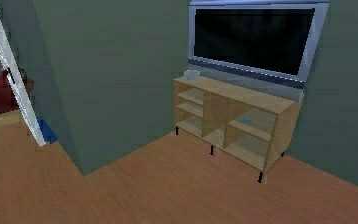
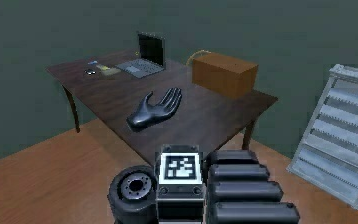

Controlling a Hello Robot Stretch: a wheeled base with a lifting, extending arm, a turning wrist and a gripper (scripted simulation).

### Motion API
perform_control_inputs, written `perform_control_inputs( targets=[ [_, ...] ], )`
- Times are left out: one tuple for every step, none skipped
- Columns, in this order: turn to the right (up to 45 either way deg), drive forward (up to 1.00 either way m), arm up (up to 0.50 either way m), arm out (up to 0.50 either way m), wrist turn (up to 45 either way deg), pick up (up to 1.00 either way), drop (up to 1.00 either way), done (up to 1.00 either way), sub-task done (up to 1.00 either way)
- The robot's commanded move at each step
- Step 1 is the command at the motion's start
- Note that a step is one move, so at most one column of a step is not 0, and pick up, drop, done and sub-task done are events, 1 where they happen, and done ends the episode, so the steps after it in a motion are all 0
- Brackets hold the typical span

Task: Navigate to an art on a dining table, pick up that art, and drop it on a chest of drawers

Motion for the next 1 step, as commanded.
perform_control_inputs(
  targets=[
    [45.0,0.00,0.00,0.00,0.0,0.00,0.00,0.00,0.00]
  ],
)
